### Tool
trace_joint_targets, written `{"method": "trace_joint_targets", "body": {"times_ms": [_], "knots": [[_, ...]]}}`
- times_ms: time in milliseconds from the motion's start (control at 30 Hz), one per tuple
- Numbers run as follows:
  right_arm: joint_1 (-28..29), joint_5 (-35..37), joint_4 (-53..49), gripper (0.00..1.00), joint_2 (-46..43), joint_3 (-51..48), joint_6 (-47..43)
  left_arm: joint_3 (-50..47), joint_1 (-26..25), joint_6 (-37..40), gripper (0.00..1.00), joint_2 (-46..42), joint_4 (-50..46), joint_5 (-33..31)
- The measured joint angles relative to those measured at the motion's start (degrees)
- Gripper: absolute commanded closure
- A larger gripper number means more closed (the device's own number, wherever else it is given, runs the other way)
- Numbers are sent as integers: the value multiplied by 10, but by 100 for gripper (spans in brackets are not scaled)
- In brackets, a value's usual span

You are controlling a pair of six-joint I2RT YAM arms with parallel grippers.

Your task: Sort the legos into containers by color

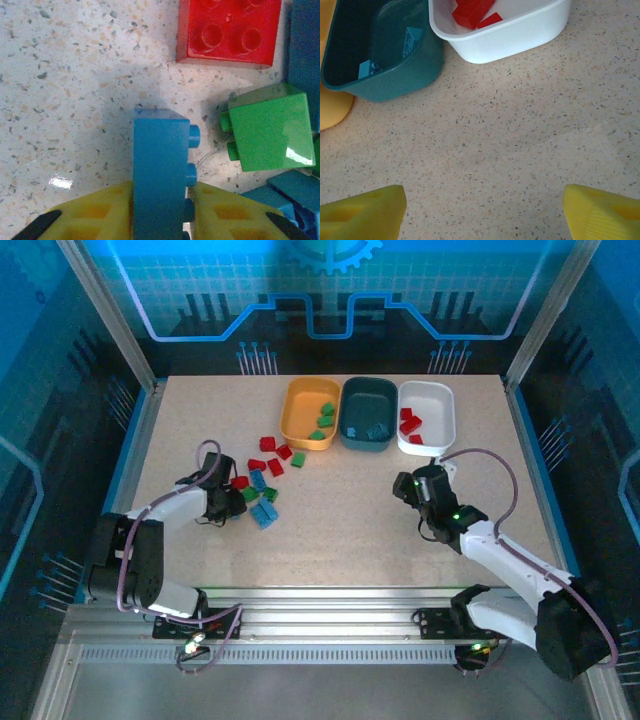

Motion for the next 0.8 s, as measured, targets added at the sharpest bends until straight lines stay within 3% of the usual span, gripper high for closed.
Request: {"method": "trace_joint_targets", "body": {"times_ms": [133,367,467,567,800], "knots": [[0,-1,2,17,6,0,0,-1,-21,-8,79,-14,-14,-11],[0,-7,3,18,13,0,0,-1,-52,-36,80,-179,-68,-14],[0,-9,4,18,17,0,0,40,-73,-47,80,-194,-80,3],[0,-8,4,18,19,0,0,121,-107,-52,80,-127,-65,34],[0,-4,-3,17,18,0,0,378,-193,-64,82,162,54,132]]}}
